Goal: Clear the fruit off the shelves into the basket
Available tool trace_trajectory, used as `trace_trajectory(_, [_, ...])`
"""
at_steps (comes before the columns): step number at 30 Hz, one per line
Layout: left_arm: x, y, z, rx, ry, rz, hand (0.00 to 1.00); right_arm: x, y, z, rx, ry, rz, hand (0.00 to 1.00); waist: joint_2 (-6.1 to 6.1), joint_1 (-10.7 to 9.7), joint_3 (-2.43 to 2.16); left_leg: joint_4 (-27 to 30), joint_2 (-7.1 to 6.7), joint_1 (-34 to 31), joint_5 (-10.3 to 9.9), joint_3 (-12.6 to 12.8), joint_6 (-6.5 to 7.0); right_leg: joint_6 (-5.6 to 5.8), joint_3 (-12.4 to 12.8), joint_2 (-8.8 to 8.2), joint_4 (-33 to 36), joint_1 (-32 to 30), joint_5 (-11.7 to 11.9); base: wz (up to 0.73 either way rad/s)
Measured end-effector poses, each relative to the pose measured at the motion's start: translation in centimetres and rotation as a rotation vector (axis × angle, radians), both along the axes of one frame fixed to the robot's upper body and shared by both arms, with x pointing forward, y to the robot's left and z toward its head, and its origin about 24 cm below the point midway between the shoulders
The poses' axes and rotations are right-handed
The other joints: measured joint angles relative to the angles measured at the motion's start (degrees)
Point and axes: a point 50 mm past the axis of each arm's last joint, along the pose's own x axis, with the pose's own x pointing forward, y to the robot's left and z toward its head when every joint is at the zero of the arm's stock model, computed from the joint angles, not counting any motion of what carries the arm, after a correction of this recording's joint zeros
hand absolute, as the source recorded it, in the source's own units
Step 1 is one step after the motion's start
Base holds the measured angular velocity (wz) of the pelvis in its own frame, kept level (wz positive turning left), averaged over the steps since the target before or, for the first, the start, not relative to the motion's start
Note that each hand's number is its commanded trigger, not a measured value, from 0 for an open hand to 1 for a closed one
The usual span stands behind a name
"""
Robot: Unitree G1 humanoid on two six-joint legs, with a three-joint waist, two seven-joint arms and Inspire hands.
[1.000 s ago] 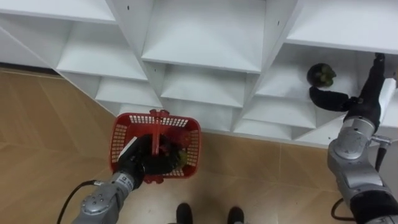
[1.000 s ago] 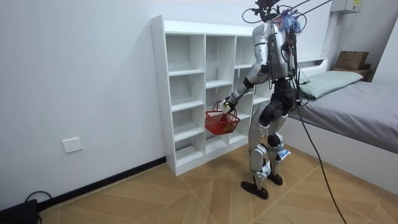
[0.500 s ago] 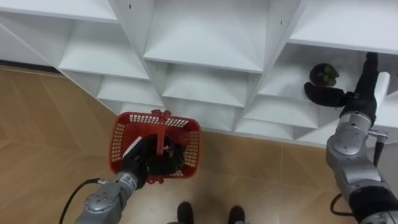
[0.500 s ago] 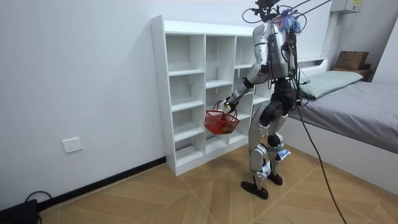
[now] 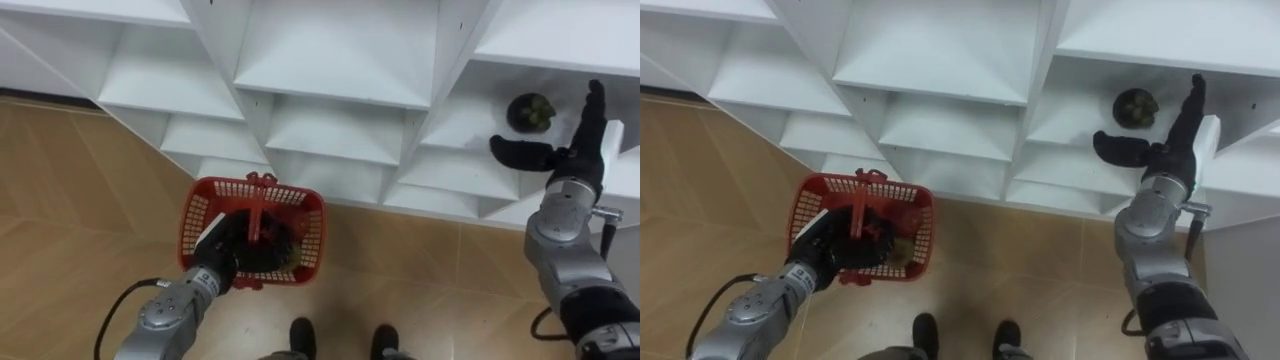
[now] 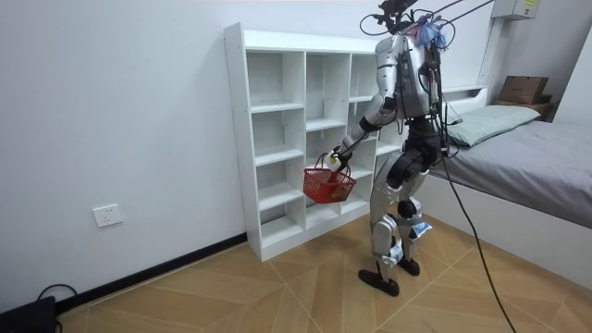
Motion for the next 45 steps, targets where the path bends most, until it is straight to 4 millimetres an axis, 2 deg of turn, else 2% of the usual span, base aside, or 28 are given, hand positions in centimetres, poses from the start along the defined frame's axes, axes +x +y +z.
trace_trajectory(8, [0.4,-0.6,0.2,-0.004,-0.003,-0.028,1.00,0.4,-0.3,0.4,0.057,-0.013,-0.019,0.00,-0.14,0.43,0.10,1.75,-0.02,-2.60,0.02,0.04,0.04,-0.30,-0.18,-0.47,2.05,-2.81,-0.24,0.00])
trace_trajectory(16, [0.4,-0.9,0.2,-0.011,-0.002,-0.043,1.00,0.4,-0.8,0.4,0.027,0.008,-0.016,0.00,-0.25,1.26,0.16,2.22,-0.21,-3.21,0.19,0.04,0.29,-0.52,-0.09,-0.81,3.13,-3.72,-0.61,0.00])
trace_trajectory(21, [0.6,-1.0,0.4,-0.020,-0.009,-0.039,1.00,0.8,-0.9,1.2,0.018,-0.013,-0.016,0.00,-0.51,0.91,0.25,3.17,-0.82,-4.84,0.22,0.01,0.36,-0.54,-0.04,-1.82,6.01,-6.08,-1.78,0.05])
trace_trajectory(36, [0.7,-0.8,0.5,-0.068,-0.007,0.019,1.00,1.2,-0.9,1.7,0.021,-0.026,-0.020,0.00,-0.51,1.33,0.25,3.55,-0.90,-5.35,0.25,-0.05,0.38,-0.60,-0.07,-1.99,6.66,-6.64,-2.03,0.00])
trace_trajectory(45, [0.5,-1.2,0.3,-0.074,0.004,0.004,1.00,1.4,-0.7,1.9,0.016,-0.031,-0.013,0.00,-0.52,2.29,0.25,3.55,-0.90,-5.33,0.27,-0.05,0.39,-0.61,-0.08,-1.98,6.63,-6.62,-2.03,0.00])
